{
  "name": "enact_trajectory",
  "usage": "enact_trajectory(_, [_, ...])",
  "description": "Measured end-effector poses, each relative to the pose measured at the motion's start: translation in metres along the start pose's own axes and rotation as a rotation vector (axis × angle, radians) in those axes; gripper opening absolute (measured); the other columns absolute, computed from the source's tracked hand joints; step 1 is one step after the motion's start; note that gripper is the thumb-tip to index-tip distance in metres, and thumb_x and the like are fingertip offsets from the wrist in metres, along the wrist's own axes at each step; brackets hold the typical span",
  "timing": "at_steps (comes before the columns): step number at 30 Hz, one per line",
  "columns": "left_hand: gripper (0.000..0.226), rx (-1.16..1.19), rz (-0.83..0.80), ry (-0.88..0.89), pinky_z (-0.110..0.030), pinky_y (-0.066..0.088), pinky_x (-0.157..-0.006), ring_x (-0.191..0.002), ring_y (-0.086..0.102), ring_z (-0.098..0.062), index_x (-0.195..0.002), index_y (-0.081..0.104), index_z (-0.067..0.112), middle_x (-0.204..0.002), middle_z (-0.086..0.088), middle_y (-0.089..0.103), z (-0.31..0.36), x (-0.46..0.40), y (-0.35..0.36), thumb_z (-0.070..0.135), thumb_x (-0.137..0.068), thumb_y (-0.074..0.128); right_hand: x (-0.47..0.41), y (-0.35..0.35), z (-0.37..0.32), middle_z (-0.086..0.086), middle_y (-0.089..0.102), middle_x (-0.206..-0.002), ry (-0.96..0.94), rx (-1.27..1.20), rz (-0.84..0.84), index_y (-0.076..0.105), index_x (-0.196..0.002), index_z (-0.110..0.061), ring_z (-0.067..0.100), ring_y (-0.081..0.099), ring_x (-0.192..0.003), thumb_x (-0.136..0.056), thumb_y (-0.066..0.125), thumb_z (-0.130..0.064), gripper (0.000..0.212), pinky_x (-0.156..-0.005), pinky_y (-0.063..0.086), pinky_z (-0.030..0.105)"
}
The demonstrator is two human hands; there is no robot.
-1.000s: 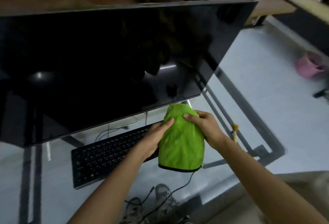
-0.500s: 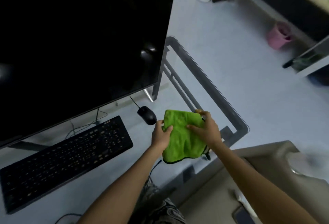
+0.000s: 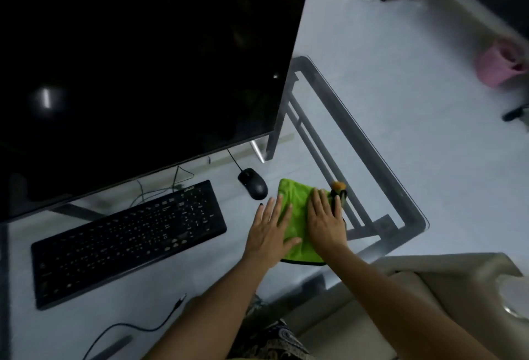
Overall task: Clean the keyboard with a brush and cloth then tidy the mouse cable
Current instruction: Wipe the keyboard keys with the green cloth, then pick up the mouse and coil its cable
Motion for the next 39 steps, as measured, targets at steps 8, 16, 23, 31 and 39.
enact_trajectory(8, [0.061, 0.046, 0.372, -0.232, -0.039, 0.008, -0.114, -0.145, 0.016, -0.021, -0.149, 0.019, 0.019, -0.157, -0.004, 0.015, -0.102, 0.078, -0.086, 0.052, -0.098, 0.018, -0.032, -0.108, -0.12, 0.021, 0.052, -0.139, -0.443, -0.377, 0.329, 0.052, -0.135, -0.003, 0.039, 0.048, -0.129, -0.089, 0.049, -0.042, 0.06, -0.106, 0.034, 0.051])
enact_trajectory(16, [0.108, 0.21, 0.233, -0.793, -0.052, 0.009, -0.115, -0.146, 0.005, -0.035, -0.151, 0.015, 0.013, -0.159, -0.016, 0.009, -0.278, 0.239, -0.05, 0.081, -0.071, 0.043, -0.042, -0.083, -0.21, 0.016, -0.02, -0.159, -0.528, -0.302, -0.01, -0.02, -0.151, -0.019, 0.036, -0.012, -0.147, -0.066, 0.064, -0.075, 0.131, -0.12, 0.002, 0.044])
enact_trajectory(23, [0.129, 0.609, 0.384, -1.05, -0.052, 0.027, -0.111, -0.14, 0.017, -0.037, -0.149, 0.001, 0.001, -0.151, -0.023, 0.019, -0.3, 0.294, 0.004, 0.045, -0.062, 0.085, -0.034, -0.049, -0.201, 0.013, 0.006, -0.162, -0.311, -0.504, 0.046, -0.011, -0.151, -0.007, 0.026, 0.012, -0.149, -0.066, 0.066, -0.073, 0.133, -0.121, 0.002, 0.039])
enact_trajectory(31, [0.107, 0.607, 0.507, -1.066, -0.053, 0.04, -0.099, -0.122, 0.034, -0.036, -0.143, 0.027, 0.006, -0.135, -0.019, 0.039, -0.336, 0.274, -0.013, 0.04, -0.061, 0.086, -0.061, -0.06, -0.21, 0.011, 0.027, -0.157, -0.256, -0.575, 0.125, 0.009, -0.152, -0.01, 0.027, 0.012, -0.148, -0.068, 0.067, -0.07, 0.118, -0.121, 0.002, 0.047])
enact_trajectory(39, [0.102, 0.55, 0.549, -1.056, -0.052, 0.035, -0.101, -0.119, 0.036, -0.039, -0.134, 0.037, 0.0, -0.126, -0.024, 0.044, -0.378, 0.238, -0.035, 0.037, -0.054, 0.09, -0.114, -0.086, -0.217, 0.01, 0.034, -0.153, -0.188, -0.635, 0.174, 0.019, -0.149, -0.012, 0.029, 0.016, -0.147, -0.066, 0.072, -0.067, 0.113, -0.12, 0.005, 0.05])
Point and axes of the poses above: each hand's wrist, its own x-axis away from the middle knuckle, its own y-axis out of the palm, z = x × y, the point moved 4 cm from there along -x, towards the middle knuckle
